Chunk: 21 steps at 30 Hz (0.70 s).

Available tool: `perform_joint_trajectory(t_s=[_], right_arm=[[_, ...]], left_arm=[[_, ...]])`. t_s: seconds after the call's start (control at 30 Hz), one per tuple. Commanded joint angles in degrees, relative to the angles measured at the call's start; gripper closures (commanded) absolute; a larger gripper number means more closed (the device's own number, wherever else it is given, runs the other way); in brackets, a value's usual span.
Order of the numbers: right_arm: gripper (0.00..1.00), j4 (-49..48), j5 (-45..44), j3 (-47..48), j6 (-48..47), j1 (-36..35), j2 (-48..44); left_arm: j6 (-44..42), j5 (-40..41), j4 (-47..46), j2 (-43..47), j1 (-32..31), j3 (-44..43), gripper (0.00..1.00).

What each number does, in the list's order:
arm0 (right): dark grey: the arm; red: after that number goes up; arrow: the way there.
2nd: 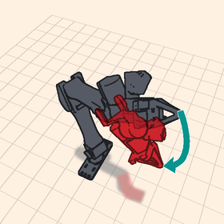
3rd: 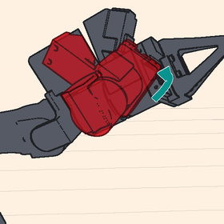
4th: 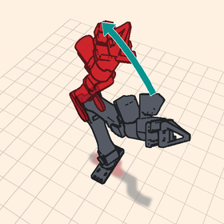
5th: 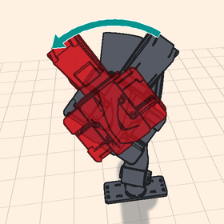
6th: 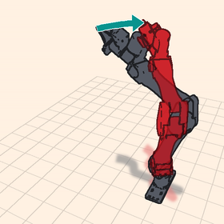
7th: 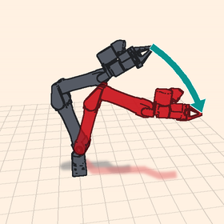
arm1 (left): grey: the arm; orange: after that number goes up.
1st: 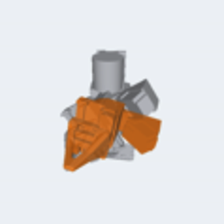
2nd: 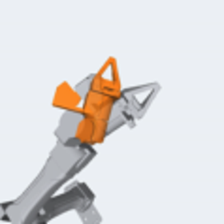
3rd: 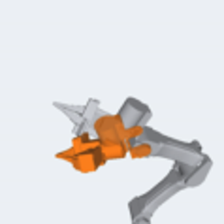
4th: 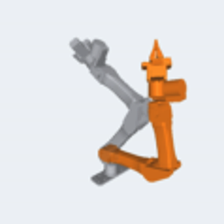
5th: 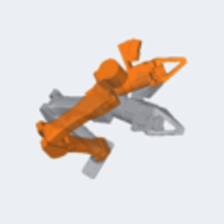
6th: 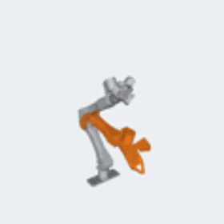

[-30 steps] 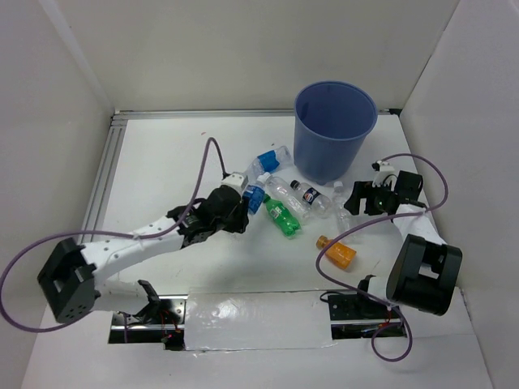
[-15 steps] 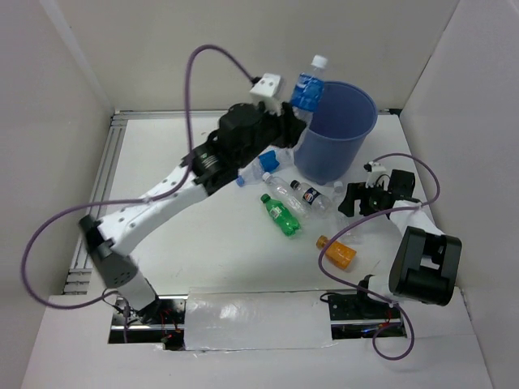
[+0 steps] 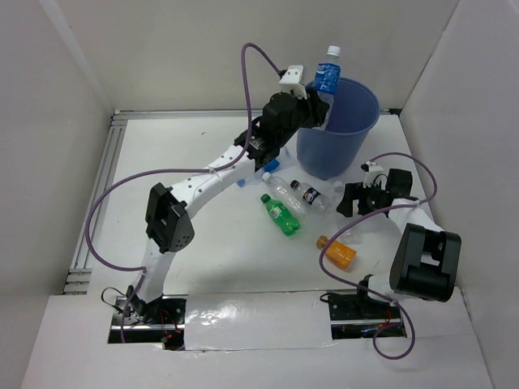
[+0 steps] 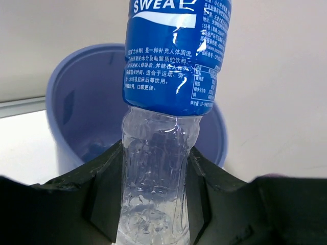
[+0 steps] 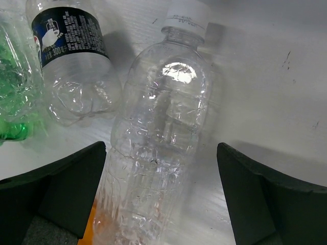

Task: Put the plastic bottles in the bin

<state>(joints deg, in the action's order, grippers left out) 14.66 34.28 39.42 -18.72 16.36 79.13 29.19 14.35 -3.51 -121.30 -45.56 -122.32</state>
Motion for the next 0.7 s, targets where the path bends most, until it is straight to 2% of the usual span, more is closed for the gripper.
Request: perform_joint_trajectory(t_s=[0.0, 0.1, 0.17, 0.3, 0.4, 0.43, 0.53, 0.67], right_arm=[[0.04, 1.0, 0.1, 2.2, -0.7, -0.4, 1.1], [0.04, 1.0, 0.1, 2.2, -0.7, -0.4, 1.6], [0.04, 1.0, 0.1, 2.2, -0.7, -0.4, 1.6], [0.04, 1.0, 0.1, 2.2, -0.7, -0.4, 1.6], [0.05, 1.5, 0.1, 2.7, -0.7, -0.4, 2.2], [0.05, 1.5, 0.1, 2.7, -0.7, -0.4, 2.2], [0.05, 1.5, 0.1, 2.7, -0.7, -0.4, 2.2], [0.05, 1.5, 0.6, 2.7, -1.2, -0.4, 2.2]], left_arm=[[4.4, 0.0, -5.9, -1.9, 0.6, -4.1, 0.87], [6.8, -1.4, -6.7, -1.8, 0.6, -2.1, 0.87], [8.6, -2.7, -13.5, -0.1, 1.2, 2.2, 0.88], [8.6, -1.3, -12.9, -4.2, 1.2, -5.3, 0.88], [7.9, 1.1, -16.7, -6.8, 1.2, -5.4, 0.82], [7.4, 1.9, -16.7, -7.5, 0.7, -6.0, 0.75], [6.8, 2.6, -12.2, -9.9, 0.6, -8.5, 0.65], [4.6, -0.5, -8.6, -10.6, 0.6, -7.0, 0.55]])
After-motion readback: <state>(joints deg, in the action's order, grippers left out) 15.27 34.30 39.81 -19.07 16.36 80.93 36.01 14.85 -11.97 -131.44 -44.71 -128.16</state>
